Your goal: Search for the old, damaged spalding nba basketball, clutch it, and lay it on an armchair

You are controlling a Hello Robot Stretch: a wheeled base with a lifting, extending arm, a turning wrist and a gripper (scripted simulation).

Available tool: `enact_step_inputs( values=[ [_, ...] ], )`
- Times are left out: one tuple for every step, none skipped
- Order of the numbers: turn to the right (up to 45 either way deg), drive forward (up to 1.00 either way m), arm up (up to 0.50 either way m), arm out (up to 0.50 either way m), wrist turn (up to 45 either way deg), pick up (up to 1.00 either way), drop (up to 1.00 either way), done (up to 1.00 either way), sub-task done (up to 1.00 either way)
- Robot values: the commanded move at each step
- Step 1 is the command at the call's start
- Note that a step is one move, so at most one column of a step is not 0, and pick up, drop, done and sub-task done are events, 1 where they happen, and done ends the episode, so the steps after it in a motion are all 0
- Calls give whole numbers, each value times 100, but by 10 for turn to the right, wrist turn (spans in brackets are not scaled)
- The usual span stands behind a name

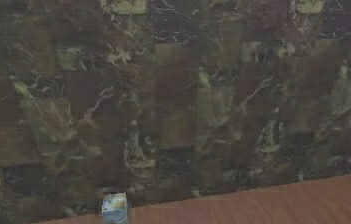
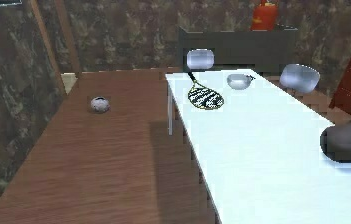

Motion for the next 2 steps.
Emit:
enact_step_inputs(
  values=[
    [450,0,0,0,0,0,0,0,0],
    [300,0,0,0,0,0,0,0,0]
  ],
)
